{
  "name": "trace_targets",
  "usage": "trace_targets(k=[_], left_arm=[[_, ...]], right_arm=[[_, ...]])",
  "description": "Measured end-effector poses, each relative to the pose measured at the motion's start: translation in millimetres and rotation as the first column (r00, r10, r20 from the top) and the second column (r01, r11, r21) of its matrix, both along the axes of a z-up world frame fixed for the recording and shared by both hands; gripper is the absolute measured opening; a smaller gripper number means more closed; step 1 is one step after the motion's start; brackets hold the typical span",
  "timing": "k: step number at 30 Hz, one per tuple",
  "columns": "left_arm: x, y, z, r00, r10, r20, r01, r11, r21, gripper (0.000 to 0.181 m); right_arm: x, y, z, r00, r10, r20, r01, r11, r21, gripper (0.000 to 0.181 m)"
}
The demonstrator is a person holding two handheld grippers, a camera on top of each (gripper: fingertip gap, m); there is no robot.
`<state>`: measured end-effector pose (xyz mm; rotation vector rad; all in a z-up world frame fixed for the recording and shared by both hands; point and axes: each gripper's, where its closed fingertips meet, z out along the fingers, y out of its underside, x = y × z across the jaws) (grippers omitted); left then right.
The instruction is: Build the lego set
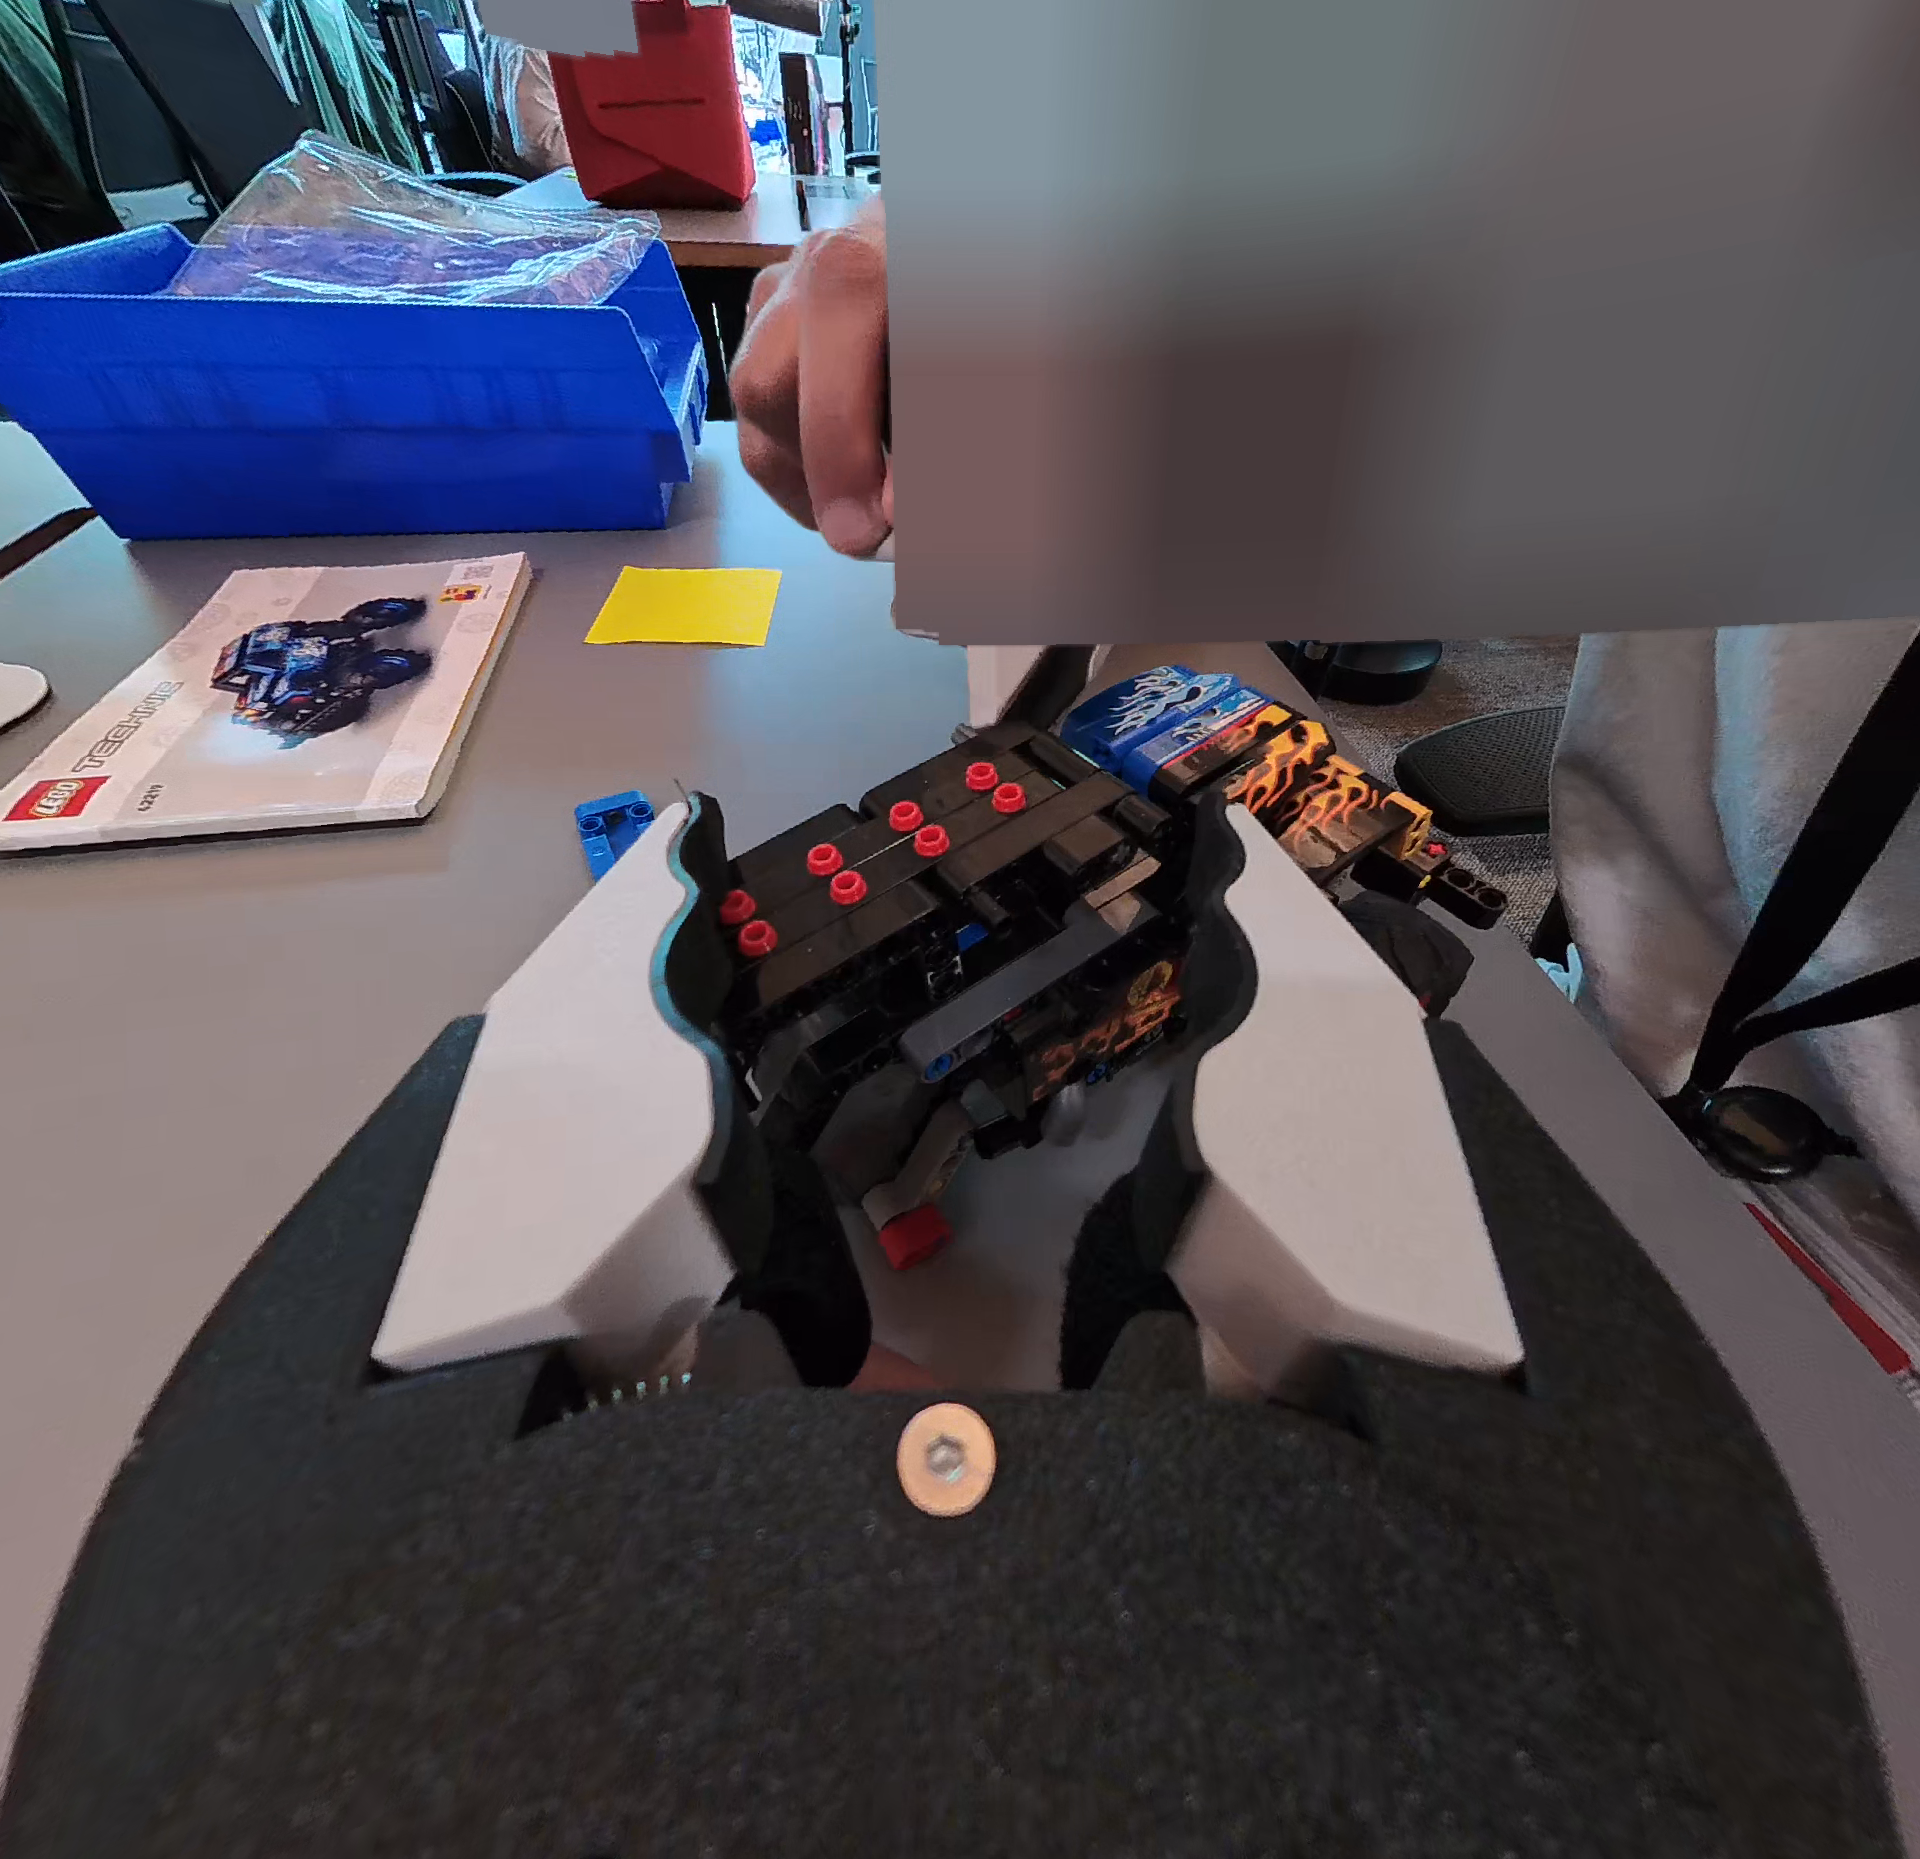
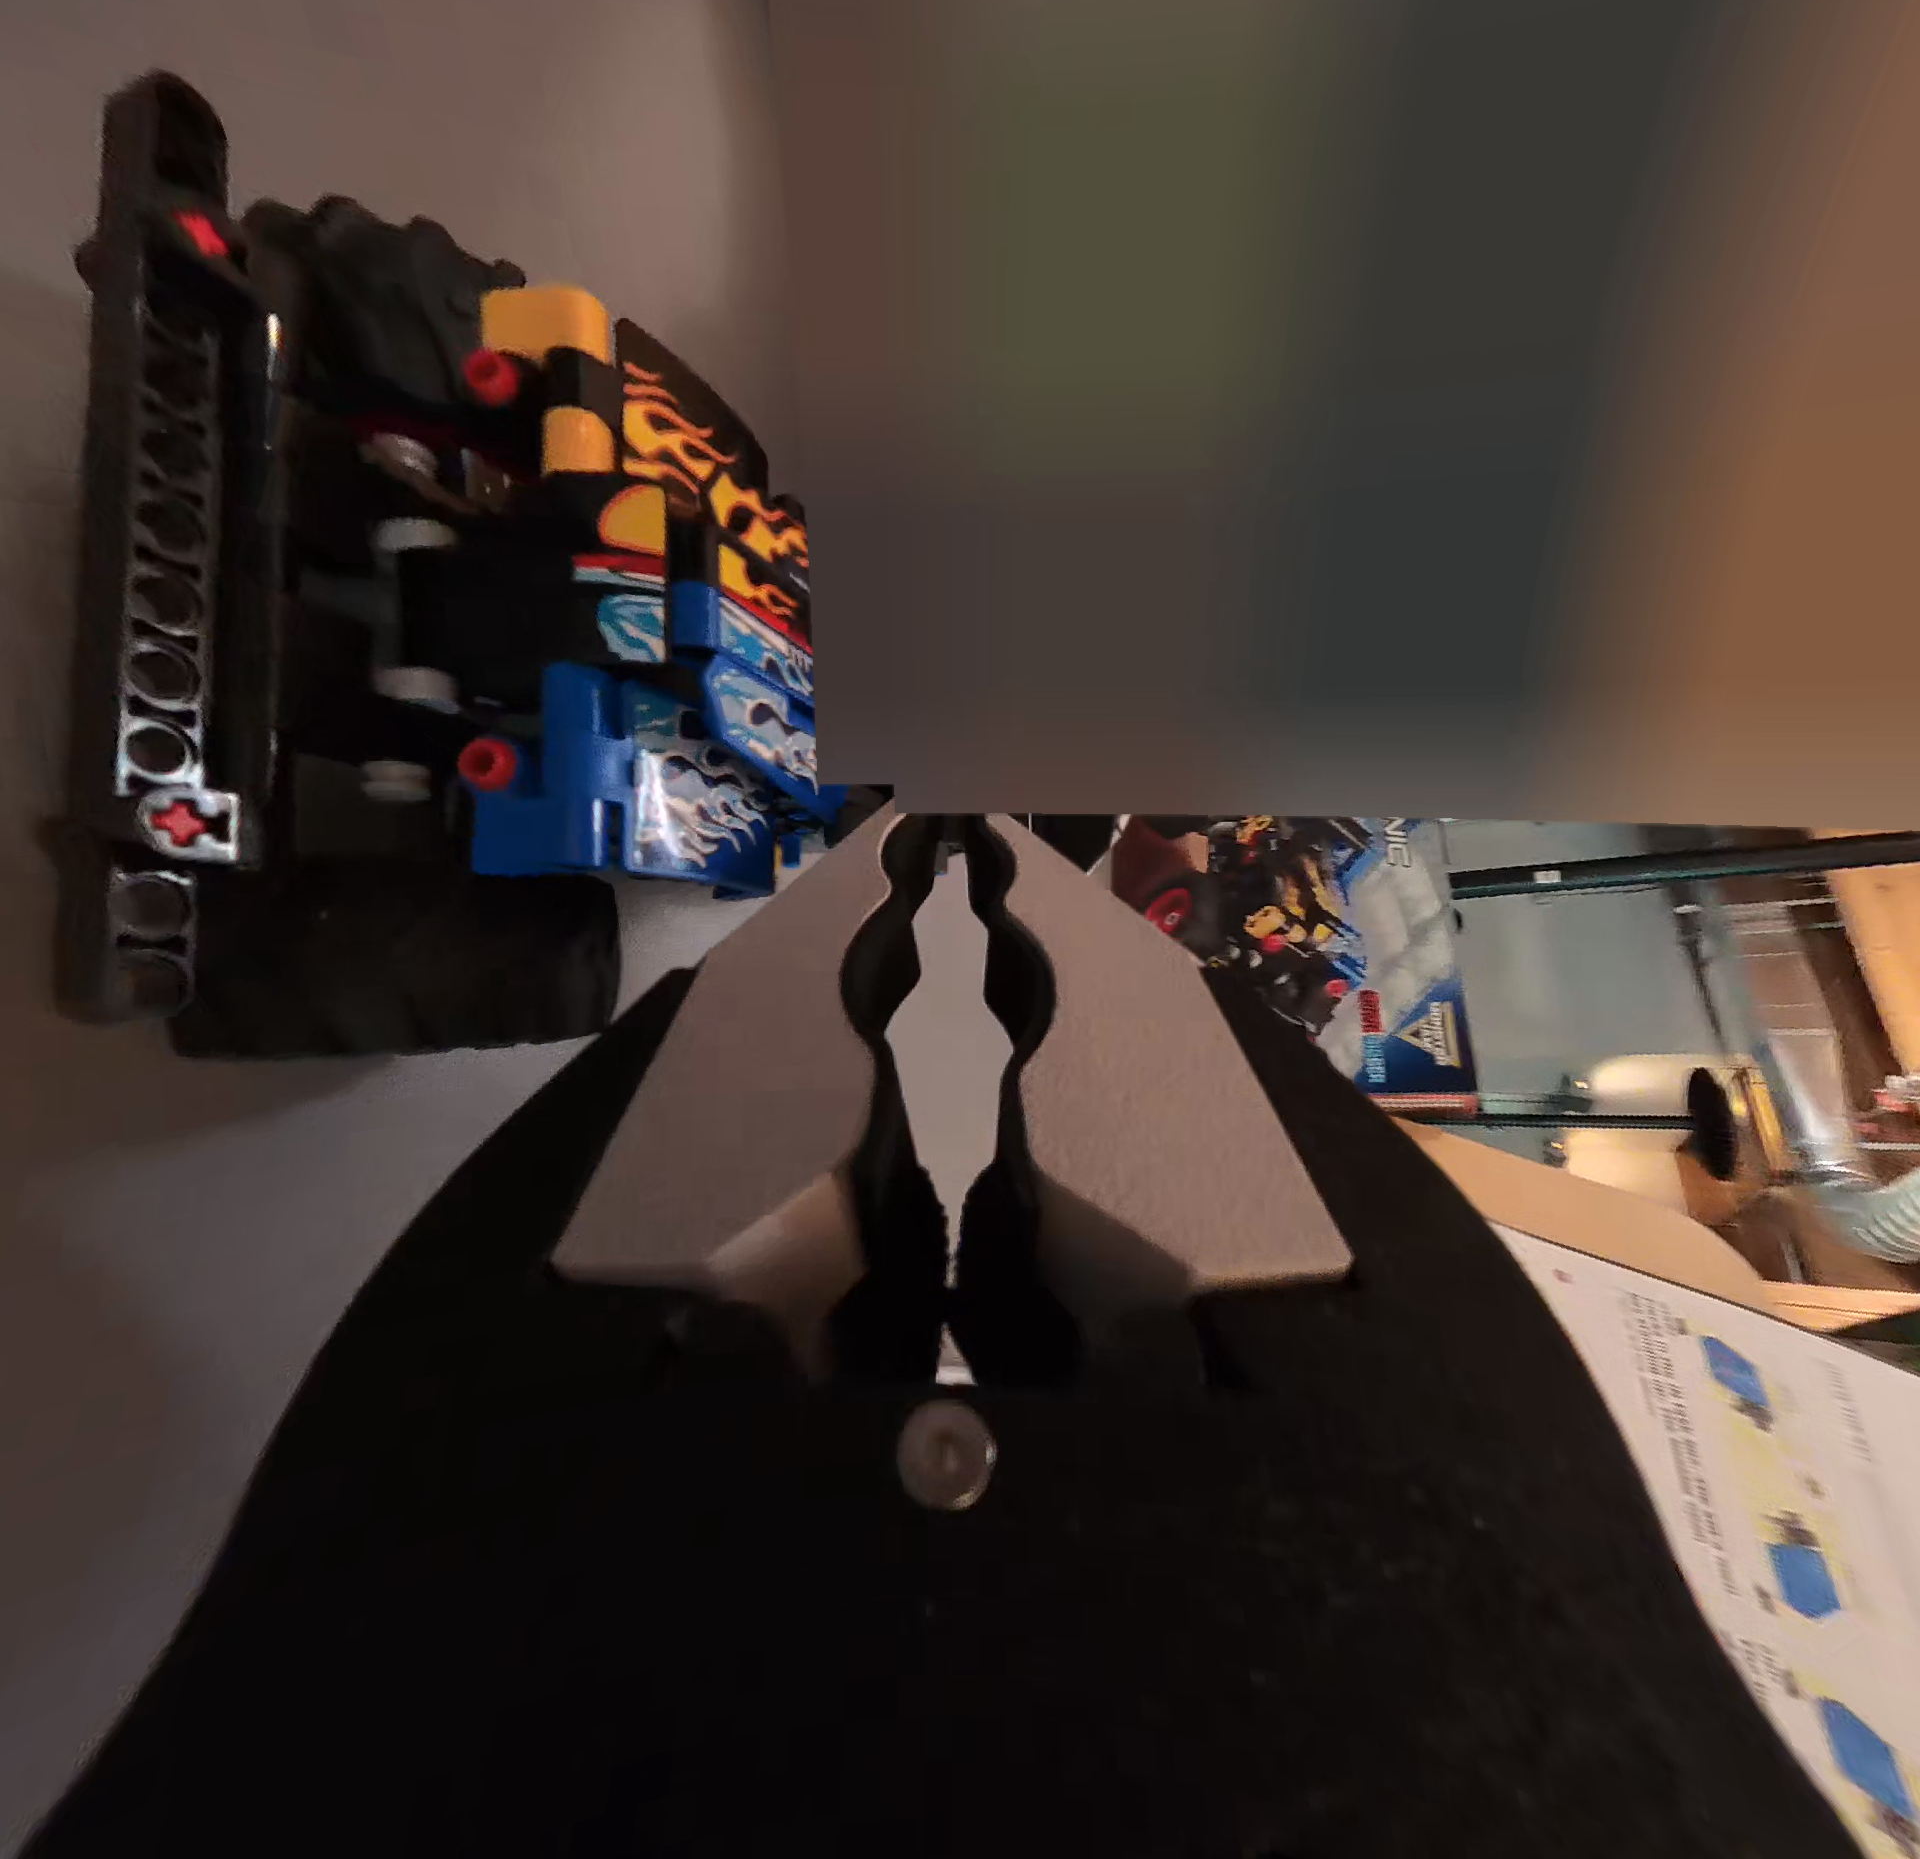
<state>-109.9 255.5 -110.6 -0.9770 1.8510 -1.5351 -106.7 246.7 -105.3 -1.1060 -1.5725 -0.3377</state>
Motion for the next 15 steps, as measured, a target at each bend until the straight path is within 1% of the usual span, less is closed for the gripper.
trace_targets(k=[2,5,7,9,12,13,14,15], left_arm=[[-0.4,1.7,0.1,1.0,0.004,0.0,-0.004,1.0,-0.001,0.088],[-2.1,2.5,0.6,1.0,0.0,0.005,0.0,1.0,0.001,0.088],[-3.1,2.6,2.2,1.0,-0.021,-0.006,0.021,0.999,-0.027,0.085],[-5.1,1.4,4.4,0.995,-0.094,-0.039,0.091,0.993,-0.076,0.08],[-1.2,0.3,5.0,0.966,-0.219,-0.137,0.195,0.966,-0.172,0.082],[1.9,-0.2,3.2,0.958,-0.238,-0.157,0.209,0.961,-0.182,0.087],[4.4,-1.9,0.4,0.951,-0.258,-0.171,0.228,0.958,-0.177,0.083],[4.8,-5.0,-1.0,0.939,-0.289,-0.186,0.256,0.95,-0.181,0.086]], right_arm=[[-0.4,2.8,-0.8,1.0,-0.014,0.015,0.014,1.0,0.022,0.004],[-0.7,3.4,-1.5,1.0,-0.026,0.016,0.027,1.0,-0.007,0.004],[-0.6,2.8,-1.5,0.999,-0.029,0.016,0.029,0.999,-0.023,0.004],[-1.0,1.7,-1.1,1.0,-0.021,-0.01,0.02,0.998,-0.062,0.004],[-1.7,1.5,-0.9,0.998,-0.014,-0.068,0.005,0.991,-0.133,0.004],[-2.0,1.4,-0.7,0.997,-0.01,-0.08,-0.001,0.99,-0.139,0.004],[-2.7,1.5,-0.7,0.997,-0.004,-0.083,-0.007,0.992,-0.127,0.004],[-3.9,1.9,-1.0,0.996,-0.002,-0.086,-0.008,0.992,-0.122,0.004]])
